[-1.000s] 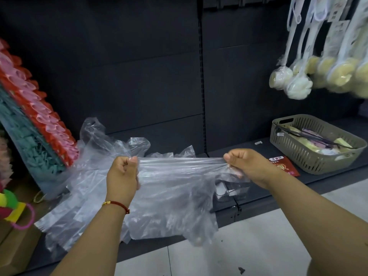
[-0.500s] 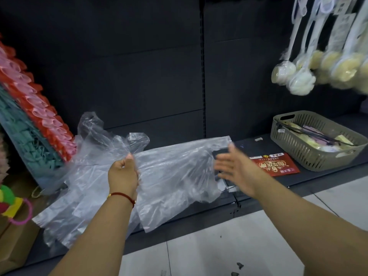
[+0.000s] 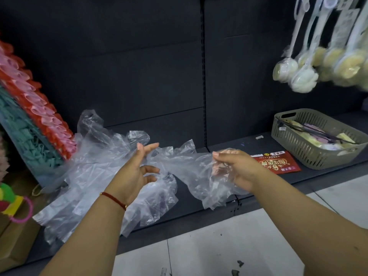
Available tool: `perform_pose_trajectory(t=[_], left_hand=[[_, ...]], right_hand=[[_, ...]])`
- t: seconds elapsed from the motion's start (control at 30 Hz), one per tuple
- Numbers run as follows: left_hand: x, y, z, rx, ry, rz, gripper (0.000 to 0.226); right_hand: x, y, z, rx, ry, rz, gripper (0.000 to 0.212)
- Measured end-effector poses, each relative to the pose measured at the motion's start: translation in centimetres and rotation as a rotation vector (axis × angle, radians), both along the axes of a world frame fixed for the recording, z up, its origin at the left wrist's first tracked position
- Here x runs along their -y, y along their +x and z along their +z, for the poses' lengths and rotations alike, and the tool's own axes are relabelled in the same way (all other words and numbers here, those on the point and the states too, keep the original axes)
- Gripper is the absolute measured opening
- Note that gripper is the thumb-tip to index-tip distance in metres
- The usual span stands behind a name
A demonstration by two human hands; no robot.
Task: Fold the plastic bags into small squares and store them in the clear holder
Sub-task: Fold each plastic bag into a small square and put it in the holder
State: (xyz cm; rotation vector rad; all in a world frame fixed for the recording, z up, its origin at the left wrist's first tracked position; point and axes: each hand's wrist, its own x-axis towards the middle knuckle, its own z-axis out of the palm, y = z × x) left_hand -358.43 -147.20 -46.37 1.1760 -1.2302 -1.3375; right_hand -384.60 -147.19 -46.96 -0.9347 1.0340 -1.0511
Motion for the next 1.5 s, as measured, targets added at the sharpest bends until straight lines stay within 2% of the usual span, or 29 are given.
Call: perform_pose_trajectory(t=[0.13, 0.2, 0.3, 0.43, 0.47, 0.57, 0.67, 0.8, 0.93, 1.0, 1.07, 1.27, 1.4, 1.5], left_hand=[[-0.4, 0.3, -0.1, -0.048, -0.061, -0.254, 0.09], [-0.3, 0.0, -0.4, -0.024, -0.068, -0.273, 0.087], [0.1, 0.1, -0.8, -0.09, -0.045, -0.216, 0.082], [0.5, 1.4, -0.7, -0.178, -0.002, -0.153, 0.087], [0.6, 1.8, -0.7, -0.188, 0.012, -0.136, 0.084], [0.7, 2.4, -0.9, -0.143, 0.061, -0.041, 0.045], [0.7, 2.7, -1.1, -0.067, 0.076, 0.041, 0.035], [0.9, 2.9, -1.4, -0.099, 0.071, 0.161, 0.02], [1.0, 2.9, -1.5, -0.152, 0.065, 0.283, 0.012], [1.0, 2.8, -1.4, -0.172, 0.075, 0.322, 0.009], [1.0, 2.6, -1.3, -0.203, 0.091, 0.352, 0.008], [1.0, 2.7, -1.0, -0.213, 0.129, 0.39, 0.005], [1.0, 2.8, -0.9, -0.208, 0.135, 0.393, 0.003], [1.1, 3.0, -0.9, -0.179, 0.121, 0.377, 0.005]], right_hand=[[0.3, -0.6, -0.1, 0.014, 0.097, 0.023, 0.02], [0.2, -0.7, -0.3, -0.005, 0.134, 0.035, 0.018], [-0.1, -0.9, -0.1, -0.011, 0.181, 0.05, 0.011], [-0.1, -1.6, -0.2, -0.06, 0.235, 0.049, 0.015], [0.0, -1.8, -0.3, -0.049, 0.261, 0.051, 0.017], [0.2, -2.5, -0.5, 0.092, 0.321, 0.014, 0.025], [0.6, -2.9, -1.2, 0.274, 0.349, -0.063, 0.032], [0.9, -2.9, -1.5, 0.516, 0.32, -0.149, 0.061], [0.7, -2.4, -1.0, 0.601, 0.181, -0.167, 0.075], [0.6, -2.1, -1.1, 0.526, 0.045, -0.16, 0.082], [0.5, -1.6, -1.1, 0.367, -0.088, -0.168, 0.073], [0.3, -1.8, -0.8, -0.292, -0.357, -0.009, 0.066], [0.6, -2.1, -0.7, -0.676, -0.454, 0.064, 0.032], [1.1, -2.5, -1.0, -0.812, -0.478, 0.059, 0.012]])
